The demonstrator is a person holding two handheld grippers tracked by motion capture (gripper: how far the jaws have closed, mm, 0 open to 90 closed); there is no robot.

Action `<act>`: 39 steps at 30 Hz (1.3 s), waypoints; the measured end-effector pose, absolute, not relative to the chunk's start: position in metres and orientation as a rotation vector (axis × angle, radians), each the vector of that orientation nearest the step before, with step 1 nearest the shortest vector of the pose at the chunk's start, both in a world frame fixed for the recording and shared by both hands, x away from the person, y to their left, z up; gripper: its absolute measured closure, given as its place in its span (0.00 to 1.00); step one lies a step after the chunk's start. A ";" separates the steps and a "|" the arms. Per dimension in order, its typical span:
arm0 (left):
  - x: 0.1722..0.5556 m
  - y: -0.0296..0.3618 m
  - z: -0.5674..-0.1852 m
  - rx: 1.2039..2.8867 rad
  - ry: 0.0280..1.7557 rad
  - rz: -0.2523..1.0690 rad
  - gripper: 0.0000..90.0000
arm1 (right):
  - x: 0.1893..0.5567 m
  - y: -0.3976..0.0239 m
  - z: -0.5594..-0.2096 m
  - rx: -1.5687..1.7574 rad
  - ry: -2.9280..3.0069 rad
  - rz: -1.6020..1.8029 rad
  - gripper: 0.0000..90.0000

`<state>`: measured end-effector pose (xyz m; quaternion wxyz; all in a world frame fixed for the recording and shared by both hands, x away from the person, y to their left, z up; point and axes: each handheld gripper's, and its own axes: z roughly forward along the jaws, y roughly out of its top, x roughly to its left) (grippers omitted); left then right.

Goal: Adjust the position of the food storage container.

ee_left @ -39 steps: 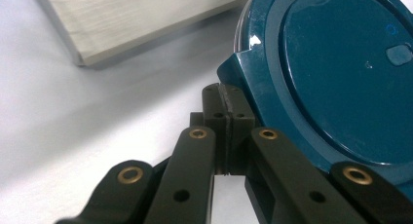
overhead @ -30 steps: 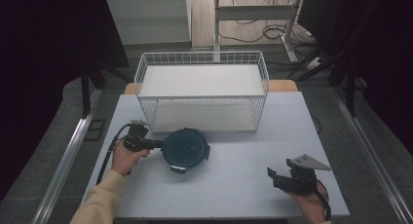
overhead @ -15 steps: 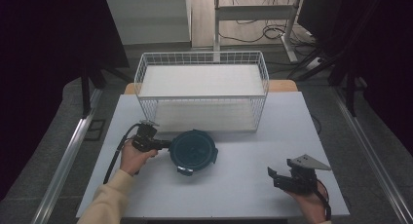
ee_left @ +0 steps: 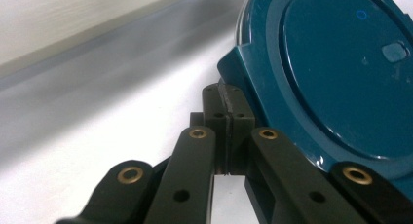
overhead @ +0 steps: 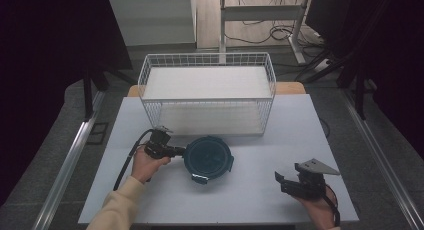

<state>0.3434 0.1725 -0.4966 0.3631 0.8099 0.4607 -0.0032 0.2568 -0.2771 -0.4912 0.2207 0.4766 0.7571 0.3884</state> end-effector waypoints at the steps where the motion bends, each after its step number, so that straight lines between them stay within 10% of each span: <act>1: 0.343 0.172 -0.497 2.085 1.182 -0.009 1.00 | 0.257 -0.277 -0.491 1.317 2.094 1.073 0.23; 39: 0.319 0.142 -0.494 2.077 1.060 -0.131 1.00 | 0.258 -0.277 -0.493 1.316 2.099 1.063 0.23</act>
